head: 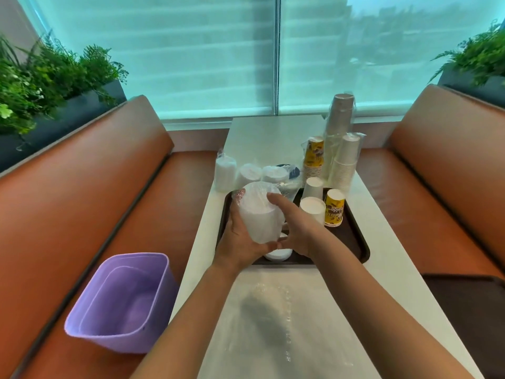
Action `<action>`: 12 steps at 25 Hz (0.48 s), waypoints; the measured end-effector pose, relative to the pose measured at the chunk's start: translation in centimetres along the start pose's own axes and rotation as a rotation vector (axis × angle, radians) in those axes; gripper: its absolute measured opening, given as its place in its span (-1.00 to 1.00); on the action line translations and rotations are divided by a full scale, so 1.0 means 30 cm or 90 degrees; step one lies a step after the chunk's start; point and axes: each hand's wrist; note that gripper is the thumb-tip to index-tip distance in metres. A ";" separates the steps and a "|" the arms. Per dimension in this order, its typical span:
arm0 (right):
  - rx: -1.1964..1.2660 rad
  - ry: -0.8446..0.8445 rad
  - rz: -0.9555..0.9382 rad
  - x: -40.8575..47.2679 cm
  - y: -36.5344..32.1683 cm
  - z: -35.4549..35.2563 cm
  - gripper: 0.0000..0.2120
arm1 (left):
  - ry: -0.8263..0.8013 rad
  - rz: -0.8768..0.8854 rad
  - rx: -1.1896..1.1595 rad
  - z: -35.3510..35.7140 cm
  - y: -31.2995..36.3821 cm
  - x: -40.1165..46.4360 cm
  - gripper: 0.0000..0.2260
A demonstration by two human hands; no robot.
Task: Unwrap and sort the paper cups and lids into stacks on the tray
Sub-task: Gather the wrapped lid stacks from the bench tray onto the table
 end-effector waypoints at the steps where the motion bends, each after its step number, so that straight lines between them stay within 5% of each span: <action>1: 0.004 0.006 0.006 0.014 0.003 0.001 -0.47 | 0.006 -0.012 -0.001 0.005 -0.010 0.010 0.09; 8: -0.086 -0.027 0.028 0.201 -0.093 -0.040 -0.38 | 0.088 -0.042 -0.033 0.052 -0.053 0.217 -0.01; 12: -0.082 -0.029 -0.002 0.348 -0.223 -0.122 -0.53 | -0.022 -0.014 -0.152 0.105 -0.082 0.419 -0.17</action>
Point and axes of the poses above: each hand's wrist, its own x-axis towards the middle knuckle, its own z-axis out of the palm, y = z × x, and after that the axes turned 2 degrees about -y, right-handed
